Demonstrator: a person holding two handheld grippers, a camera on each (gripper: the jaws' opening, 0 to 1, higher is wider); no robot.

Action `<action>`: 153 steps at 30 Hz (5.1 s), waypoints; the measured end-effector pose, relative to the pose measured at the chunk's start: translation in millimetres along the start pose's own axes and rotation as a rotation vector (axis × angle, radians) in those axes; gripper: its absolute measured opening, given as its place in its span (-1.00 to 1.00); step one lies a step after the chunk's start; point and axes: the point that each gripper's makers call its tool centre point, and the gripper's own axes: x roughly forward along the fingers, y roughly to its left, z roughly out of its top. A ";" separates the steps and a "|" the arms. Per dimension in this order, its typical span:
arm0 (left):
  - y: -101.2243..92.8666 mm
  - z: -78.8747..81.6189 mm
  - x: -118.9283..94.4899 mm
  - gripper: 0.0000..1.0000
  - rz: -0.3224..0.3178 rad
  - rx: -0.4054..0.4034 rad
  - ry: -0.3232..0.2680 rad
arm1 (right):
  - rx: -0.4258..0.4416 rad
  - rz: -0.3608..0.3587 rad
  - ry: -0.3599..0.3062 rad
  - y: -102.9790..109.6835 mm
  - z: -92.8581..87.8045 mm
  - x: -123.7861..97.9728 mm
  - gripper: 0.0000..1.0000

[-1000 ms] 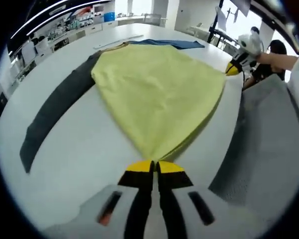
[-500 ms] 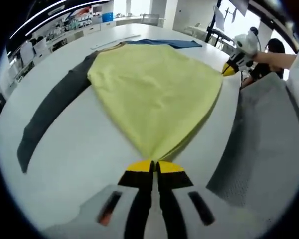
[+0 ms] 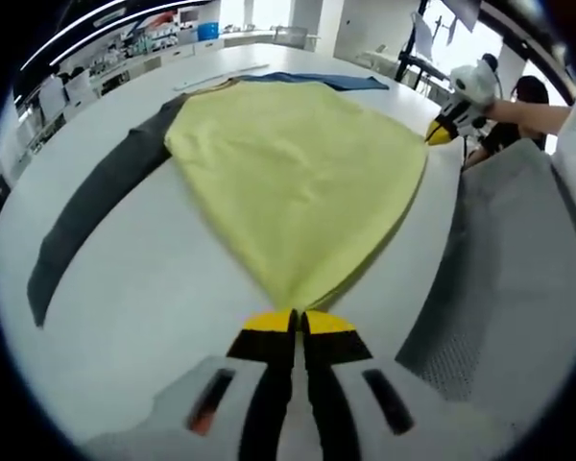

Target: Fold the garment on the visible template until the final outline fits inside the template.

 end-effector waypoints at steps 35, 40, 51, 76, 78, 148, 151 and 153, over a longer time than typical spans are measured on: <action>29.2 72.5 -50.5 0.79 0.057 -0.280 -0.492 | 0.236 -0.018 -0.353 -28.6 51.7 -43.0 0.96; 22.7 78.1 -47.7 0.98 0.023 -0.280 -0.497 | 0.253 -0.035 -0.381 -39.1 55.3 -49.8 0.99; 27.2 88.7 -52.0 0.97 0.000 -0.310 -0.539 | 0.327 -0.132 -0.399 -87.9 47.8 -59.7 0.92; 31.0 90.5 -47.4 0.80 0.027 -0.368 -0.548 | 0.598 -0.372 -0.407 -250.8 1.0 -92.5 0.52; 29.1 90.4 -45.2 0.80 0.024 -0.371 -0.543 | 0.623 -0.383 -0.406 -259.2 -4.0 -91.9 0.44; 16.0 92.4 -34.0 0.71 -0.010 -0.375 -0.538 | 0.569 -0.593 -0.269 -335.0 5.7 -89.6 -1.00; 15.3 93.0 -34.4 0.76 -0.018 -0.359 -0.533 | 0.545 -0.564 -0.300 -324.2 31.5 -89.7 -1.00; 13.3 92.6 -34.3 0.80 -0.028 -0.341 -0.523 | 0.531 -0.547 -0.314 -320.7 44.1 -89.4 -1.00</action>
